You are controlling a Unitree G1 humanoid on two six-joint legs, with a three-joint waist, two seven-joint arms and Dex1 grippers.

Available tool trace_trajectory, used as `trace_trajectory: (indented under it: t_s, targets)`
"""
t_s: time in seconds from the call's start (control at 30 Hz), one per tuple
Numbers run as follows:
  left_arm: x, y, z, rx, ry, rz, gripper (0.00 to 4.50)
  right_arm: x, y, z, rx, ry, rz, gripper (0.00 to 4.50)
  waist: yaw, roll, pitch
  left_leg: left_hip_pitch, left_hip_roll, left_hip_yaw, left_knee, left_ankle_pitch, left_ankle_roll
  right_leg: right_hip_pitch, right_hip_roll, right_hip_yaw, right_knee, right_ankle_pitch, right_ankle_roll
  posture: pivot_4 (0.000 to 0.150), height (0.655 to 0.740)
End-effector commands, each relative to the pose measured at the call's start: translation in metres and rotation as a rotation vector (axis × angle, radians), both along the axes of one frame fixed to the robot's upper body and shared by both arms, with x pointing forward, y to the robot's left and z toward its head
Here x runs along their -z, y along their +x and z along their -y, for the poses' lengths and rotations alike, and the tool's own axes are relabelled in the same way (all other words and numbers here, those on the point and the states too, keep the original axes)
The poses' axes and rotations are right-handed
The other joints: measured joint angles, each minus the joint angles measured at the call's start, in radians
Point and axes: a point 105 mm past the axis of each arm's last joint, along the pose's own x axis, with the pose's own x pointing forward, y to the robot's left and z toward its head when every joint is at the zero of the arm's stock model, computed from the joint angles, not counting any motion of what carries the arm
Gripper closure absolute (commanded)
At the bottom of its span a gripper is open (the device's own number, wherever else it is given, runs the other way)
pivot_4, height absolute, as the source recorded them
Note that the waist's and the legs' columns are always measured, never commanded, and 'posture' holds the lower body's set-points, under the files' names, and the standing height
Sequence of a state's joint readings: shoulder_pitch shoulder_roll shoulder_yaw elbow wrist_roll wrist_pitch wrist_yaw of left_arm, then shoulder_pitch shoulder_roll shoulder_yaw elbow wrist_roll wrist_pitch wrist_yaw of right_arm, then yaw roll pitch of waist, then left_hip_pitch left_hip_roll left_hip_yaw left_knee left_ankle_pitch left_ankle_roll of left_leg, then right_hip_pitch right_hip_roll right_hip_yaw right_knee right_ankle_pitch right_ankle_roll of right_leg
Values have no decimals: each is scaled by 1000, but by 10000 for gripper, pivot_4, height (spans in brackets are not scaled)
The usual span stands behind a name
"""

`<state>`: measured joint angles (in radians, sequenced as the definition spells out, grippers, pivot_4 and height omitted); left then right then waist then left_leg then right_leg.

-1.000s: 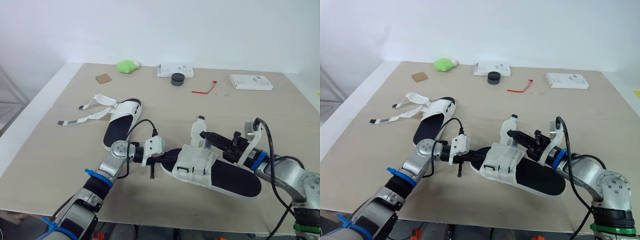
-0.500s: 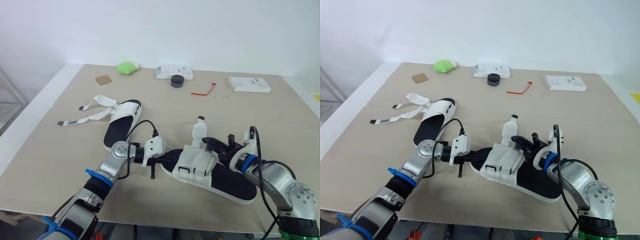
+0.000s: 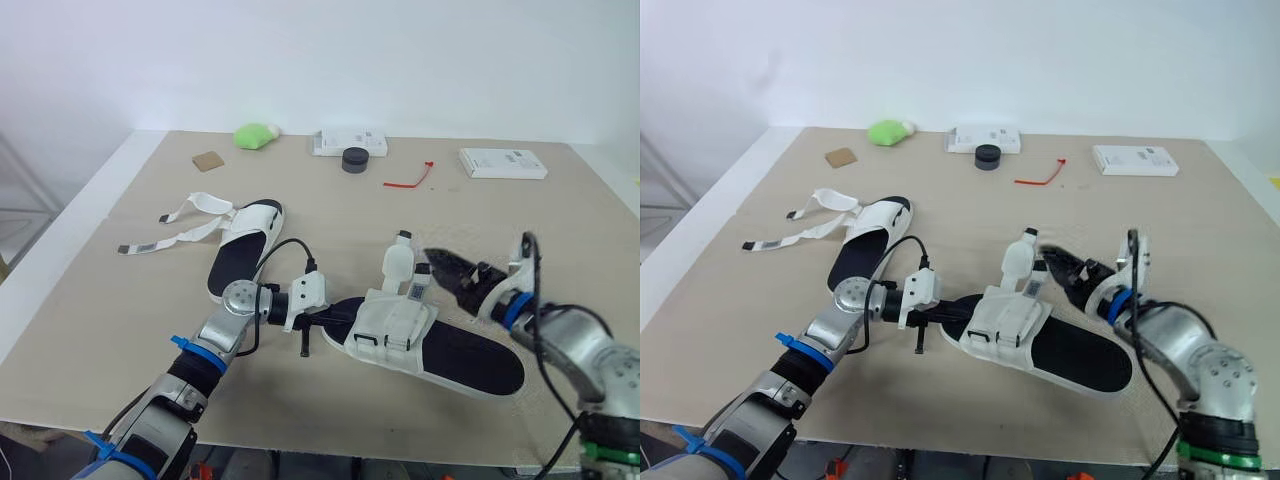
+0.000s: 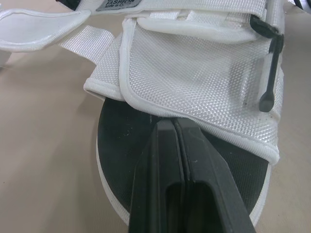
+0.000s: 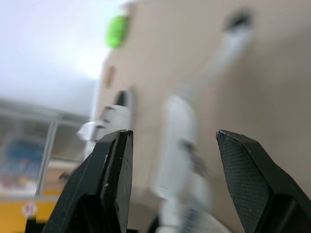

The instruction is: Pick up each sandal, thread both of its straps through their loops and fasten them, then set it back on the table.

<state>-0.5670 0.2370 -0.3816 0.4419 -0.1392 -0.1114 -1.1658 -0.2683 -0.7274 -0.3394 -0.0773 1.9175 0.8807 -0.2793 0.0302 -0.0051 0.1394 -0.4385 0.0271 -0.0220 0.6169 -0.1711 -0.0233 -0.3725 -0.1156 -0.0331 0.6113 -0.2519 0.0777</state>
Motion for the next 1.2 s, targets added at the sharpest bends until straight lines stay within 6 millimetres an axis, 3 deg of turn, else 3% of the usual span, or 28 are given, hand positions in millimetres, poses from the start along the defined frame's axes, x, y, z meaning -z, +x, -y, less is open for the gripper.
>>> trace_trajectory:
  t_s: [0.03,0.2,0.37,0.67,0.77,1.0,1.2]
  targets:
    - [67,-11,-24,-68,220,-186,45000,-32,11,14,-43,-42,88,15479,-1,-1,1,0,0,0,0,0,0,0,0,0,0,0,0,1500,7400]
    - [67,-10,-24,-70,220,-184,45000,-27,40,28,-68,-207,-4,15479,-1,-2,2,0,0,1,0,-1,-1,-1,0,0,0,0,0,1500,7400]
    - [67,-10,-25,-77,218,-181,45000,-14,66,20,-144,-214,-110,15479,-2,-2,2,-1,0,1,0,-1,-1,-2,0,0,0,0,-1,1500,7400]
    - [66,-9,-33,-118,215,-176,45000,14,52,-19,-462,-220,-264,15479,-1,2,0,-2,0,-1,0,1,1,-2,3,1,0,1,-2,1500,7400]
    - [66,-8,-34,-128,213,-177,45000,22,55,-27,-491,-239,-272,15479,-2,2,0,-2,0,-1,0,1,1,-2,5,1,1,3,-1,1500,7400]
    - [66,-9,-36,-138,212,-177,45000,4,84,-37,-426,-231,-147,15479,-11,4,1,-2,1,-5,0,0,0,-4,7,1,1,5,-1,1500,7400]
    - [65,-10,-36,-141,212,-178,45000,0,87,-39,-442,-237,-128,15479,-12,4,0,-2,1,-6,0,0,1,-3,8,1,2,5,-1,1500,7400]
